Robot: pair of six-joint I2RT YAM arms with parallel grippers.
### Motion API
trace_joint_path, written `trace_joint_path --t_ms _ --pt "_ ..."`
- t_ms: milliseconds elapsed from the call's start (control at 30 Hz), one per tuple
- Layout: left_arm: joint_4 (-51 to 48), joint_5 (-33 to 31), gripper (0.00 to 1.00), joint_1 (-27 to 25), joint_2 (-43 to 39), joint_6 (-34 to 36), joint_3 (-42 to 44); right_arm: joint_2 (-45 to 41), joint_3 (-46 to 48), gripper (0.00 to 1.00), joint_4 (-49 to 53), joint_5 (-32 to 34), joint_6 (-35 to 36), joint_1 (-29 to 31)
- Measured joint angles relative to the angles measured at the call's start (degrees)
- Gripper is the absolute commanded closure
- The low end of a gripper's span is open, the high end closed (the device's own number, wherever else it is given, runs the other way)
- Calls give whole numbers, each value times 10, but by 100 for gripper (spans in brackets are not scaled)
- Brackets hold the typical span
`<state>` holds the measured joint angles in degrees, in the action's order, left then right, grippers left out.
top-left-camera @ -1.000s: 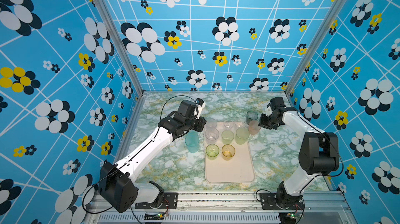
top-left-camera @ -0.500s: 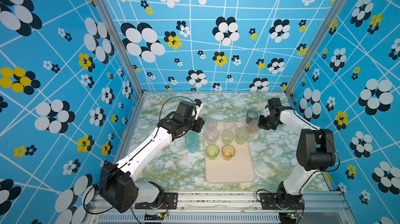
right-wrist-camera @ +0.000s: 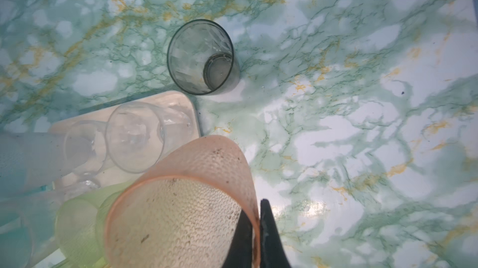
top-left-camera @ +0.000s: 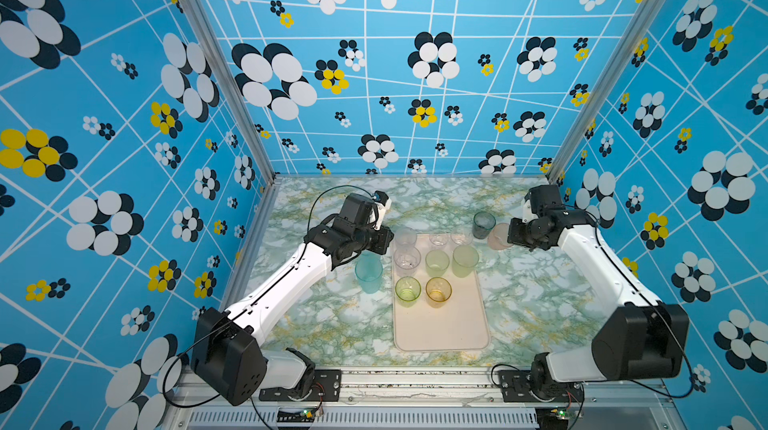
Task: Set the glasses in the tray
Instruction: 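Carry the pink glass with the right gripper and lower it onto the tray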
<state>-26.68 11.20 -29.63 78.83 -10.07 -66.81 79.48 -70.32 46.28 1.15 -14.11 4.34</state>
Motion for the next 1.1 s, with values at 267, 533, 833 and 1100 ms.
trace_joint_path --t_ms 267,533,833,1100 --pt "2 6 74 5 37 2 -2 -137 3 99 112 54 -11 143" --pt "9 11 74 8 50 2 -12 -153 78 99 187 87 -81 301" --pt "11 11 74 8 50 2 -16 -106 142 98 147 89 -132 343" --pt "10 11 73 9 49 2 -16 -48 171 97 63 88 -140 335"
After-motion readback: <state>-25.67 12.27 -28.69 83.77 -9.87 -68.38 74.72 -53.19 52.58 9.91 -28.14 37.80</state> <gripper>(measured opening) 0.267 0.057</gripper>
